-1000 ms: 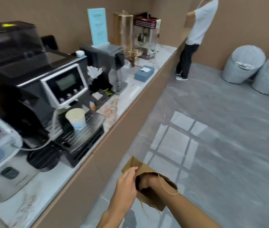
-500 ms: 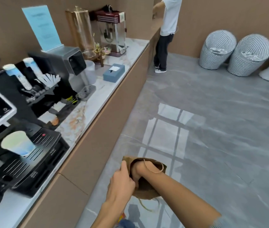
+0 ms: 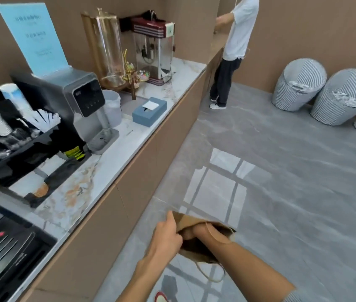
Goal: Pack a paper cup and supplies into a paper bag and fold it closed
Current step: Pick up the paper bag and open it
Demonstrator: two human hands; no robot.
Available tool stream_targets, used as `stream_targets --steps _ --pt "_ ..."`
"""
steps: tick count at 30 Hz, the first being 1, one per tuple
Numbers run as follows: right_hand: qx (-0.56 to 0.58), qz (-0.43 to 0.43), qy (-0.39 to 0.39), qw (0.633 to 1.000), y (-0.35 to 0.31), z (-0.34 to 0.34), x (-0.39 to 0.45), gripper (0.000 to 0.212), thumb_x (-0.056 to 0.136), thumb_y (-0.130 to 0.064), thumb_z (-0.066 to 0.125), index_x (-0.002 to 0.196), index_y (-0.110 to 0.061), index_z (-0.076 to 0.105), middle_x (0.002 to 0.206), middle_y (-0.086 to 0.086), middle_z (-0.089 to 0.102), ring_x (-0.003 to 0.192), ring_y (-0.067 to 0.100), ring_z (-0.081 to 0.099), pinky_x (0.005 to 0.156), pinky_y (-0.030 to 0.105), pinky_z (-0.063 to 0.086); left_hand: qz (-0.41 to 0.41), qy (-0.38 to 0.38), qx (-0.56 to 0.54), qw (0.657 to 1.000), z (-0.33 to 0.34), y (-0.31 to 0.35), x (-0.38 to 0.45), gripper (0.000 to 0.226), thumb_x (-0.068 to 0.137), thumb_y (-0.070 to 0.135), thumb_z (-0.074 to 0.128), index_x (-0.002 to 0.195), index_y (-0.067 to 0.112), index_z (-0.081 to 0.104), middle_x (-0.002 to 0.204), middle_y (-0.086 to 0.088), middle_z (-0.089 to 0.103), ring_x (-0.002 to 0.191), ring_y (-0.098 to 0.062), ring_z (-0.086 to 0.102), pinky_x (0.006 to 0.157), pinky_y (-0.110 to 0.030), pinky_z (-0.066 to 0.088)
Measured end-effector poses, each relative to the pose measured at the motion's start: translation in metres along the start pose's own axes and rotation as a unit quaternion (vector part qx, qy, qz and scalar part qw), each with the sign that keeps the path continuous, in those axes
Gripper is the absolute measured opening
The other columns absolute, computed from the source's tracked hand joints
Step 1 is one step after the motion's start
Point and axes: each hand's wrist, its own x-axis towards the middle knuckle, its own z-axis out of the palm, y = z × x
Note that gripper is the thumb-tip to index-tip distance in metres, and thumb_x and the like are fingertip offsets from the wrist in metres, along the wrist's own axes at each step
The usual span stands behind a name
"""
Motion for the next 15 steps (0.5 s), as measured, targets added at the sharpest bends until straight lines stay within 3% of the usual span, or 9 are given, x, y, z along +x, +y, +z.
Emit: stream_targets --steps 2,5,8,12,13,14,15 --pt "-0.013 0.011 0.013 1.0 0.019 -0.008 0.03 0.041 0.103 -0.027 0.035 0.141 -0.013 0.041 0.148 0.011 0.043 0.133 0.025 0.041 0.113 0.036 0.03 0.007 -0.004 -0.014 1.0 -0.005 0.014 0.023 0.069 0.086 0.001 0.038 0.151 0.012 0.018 0.129 -0.023 0.053 0.116 -0.037 0.054 0.095 -0.041 0.049" --pt "-0.132 -0.013 0.066 0.989 0.037 -0.023 0.075 0.043 0.095 -0.024 0.05 0.137 -0.015 0.05 0.139 0.009 0.054 0.122 0.016 0.052 0.098 0.019 0.042 0.004 0.008 -0.01 1.0 -0.014 0.03 0.047 0.072 0.087 0.001 0.039 0.153 0.016 0.015 0.127 -0.02 0.054 0.113 -0.034 0.056 0.091 -0.039 0.05" --pt "-0.151 0.015 -0.027 0.988 0.031 -0.053 0.106 0.048 0.086 -0.032 0.056 0.132 -0.02 0.051 0.132 0.007 0.055 0.121 0.03 0.052 0.103 0.041 0.043 0.001 0.022 0.047 0.999 -0.019 0.04 0.071 0.069 0.084 0.005 0.04 0.149 0.019 0.022 0.118 -0.017 0.059 0.107 -0.035 0.058 0.088 -0.042 0.05" --pt "-0.157 0.003 -0.075 0.985 0.015 -0.11 0.112 0.048 0.088 -0.032 0.055 0.133 -0.015 0.049 0.133 0.011 0.051 0.121 0.032 0.049 0.105 0.045 0.04 -0.022 0.051 0.135 0.989 -0.033 0.059 0.111 0.059 0.082 0.007 0.043 0.139 0.02 0.032 0.115 -0.013 0.064 0.109 -0.035 0.06 0.086 -0.042 0.046" --pt "-0.127 0.005 -0.076 0.989 0.016 -0.116 0.127 0.037 0.091 -0.027 0.054 0.125 -0.013 0.053 0.128 0.011 0.052 0.119 0.029 0.049 0.107 0.044 0.038 -0.029 0.054 0.14 0.988 -0.035 0.064 0.122 0.059 0.083 0.007 0.043 0.14 0.019 0.032 0.116 -0.013 0.065 0.109 -0.035 0.06 0.087 -0.042 0.046" --pt "-0.081 0.002 -0.043 0.996 0.016 -0.127 0.141 0.016 0.093 -0.023 0.051 0.107 -0.014 0.056 0.116 0.011 0.053 0.115 0.025 0.048 0.108 0.041 0.037 -0.035 0.057 0.139 0.988 -0.038 0.07 0.135 0.057 0.085 0.007 0.043 0.14 0.019 0.031 0.115 -0.012 0.065 0.108 -0.034 0.061 0.087 -0.042 0.047" --pt "-0.059 -0.009 -0.025 0.998 0.015 -0.138 0.153 0.012 0.096 -0.02 0.047 0.085 -0.019 0.05 0.099 0.008 0.05 0.111 0.021 0.047 0.107 0.037 0.036 -0.039 0.06 0.131 0.989 -0.041 0.076 0.149 0.056 0.086 0.007 0.043 0.139 0.019 0.031 0.113 -0.012 0.065 0.106 -0.034 0.061 0.087 -0.042 0.048"
